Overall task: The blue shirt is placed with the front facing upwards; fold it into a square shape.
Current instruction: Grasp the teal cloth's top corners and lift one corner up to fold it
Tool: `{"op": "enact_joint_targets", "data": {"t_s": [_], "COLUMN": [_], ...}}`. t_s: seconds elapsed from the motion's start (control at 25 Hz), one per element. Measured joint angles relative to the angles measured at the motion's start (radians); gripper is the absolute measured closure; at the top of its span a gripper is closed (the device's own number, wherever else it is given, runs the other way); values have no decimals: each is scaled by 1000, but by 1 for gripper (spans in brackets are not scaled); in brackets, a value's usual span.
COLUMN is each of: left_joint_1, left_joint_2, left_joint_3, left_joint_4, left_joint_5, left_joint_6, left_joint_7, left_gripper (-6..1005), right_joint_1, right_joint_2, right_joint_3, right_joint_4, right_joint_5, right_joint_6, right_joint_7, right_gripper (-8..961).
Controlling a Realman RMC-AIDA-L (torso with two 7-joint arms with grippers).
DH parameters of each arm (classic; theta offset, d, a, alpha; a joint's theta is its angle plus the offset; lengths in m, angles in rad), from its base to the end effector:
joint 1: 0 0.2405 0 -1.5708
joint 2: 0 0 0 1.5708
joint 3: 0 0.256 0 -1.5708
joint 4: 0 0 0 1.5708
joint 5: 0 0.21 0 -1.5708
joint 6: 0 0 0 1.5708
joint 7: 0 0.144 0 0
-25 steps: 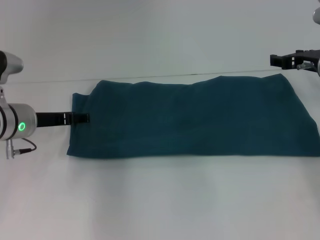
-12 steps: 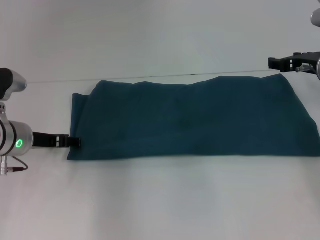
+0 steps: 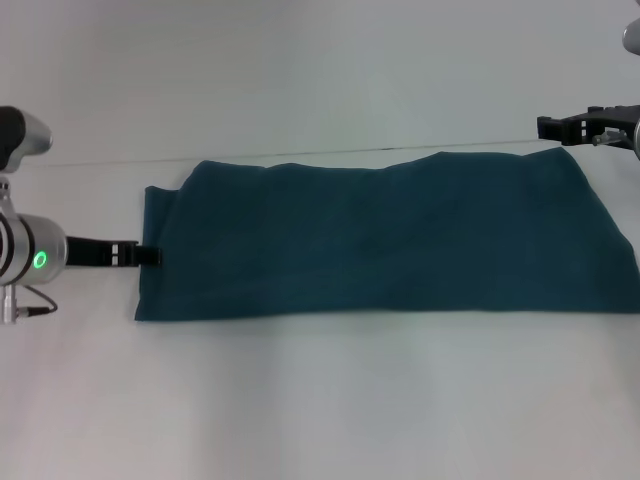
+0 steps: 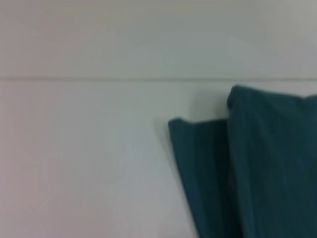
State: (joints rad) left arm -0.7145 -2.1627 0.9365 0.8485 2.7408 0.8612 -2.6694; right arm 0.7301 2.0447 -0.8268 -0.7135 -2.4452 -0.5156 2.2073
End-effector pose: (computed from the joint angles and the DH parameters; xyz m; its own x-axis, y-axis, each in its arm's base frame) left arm -0.2578 0.4292 -0.0056 0.4665 0.7885 0.4008 0.8008 -0.1841 -0.5700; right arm 0.2830 0.4708 0.0693 0.6789 -0.5223 -0.5161 -0.6681 -0.1480 -0.7292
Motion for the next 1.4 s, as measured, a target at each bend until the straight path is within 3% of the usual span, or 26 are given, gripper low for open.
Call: {"op": "enact_joint_targets", "data": {"t_s": [0.24, 0.52, 1.2, 1.4], "left_joint_1": [-21, -63, -74, -75], "left_joint_2": [5, 23, 26, 26], "left_joint_3": [-3, -4, -6, -6], "left_joint_4": [-23, -137, -202, -220], "left_joint_5": [-38, -53, -54, -120], "left_joint_6": [-21, -64, -104, -100], "left_joint_7": [2, 14, 21, 107], "left_gripper": [174, 194, 285, 312], "right_joint_1": [0, 0, 2, 5], "right_joint_2": [-1, -2, -2, -2], "right_joint_3": [0, -3, -8, -8], "right_joint_4": [-1, -1, -1, -1], "right_joint_5": [-1, -1, -3, -5], "right_joint_6": [0, 0, 0, 0], "right_joint_7": [0, 1, -1, -1], "right_gripper": [183, 184, 185, 186]}}
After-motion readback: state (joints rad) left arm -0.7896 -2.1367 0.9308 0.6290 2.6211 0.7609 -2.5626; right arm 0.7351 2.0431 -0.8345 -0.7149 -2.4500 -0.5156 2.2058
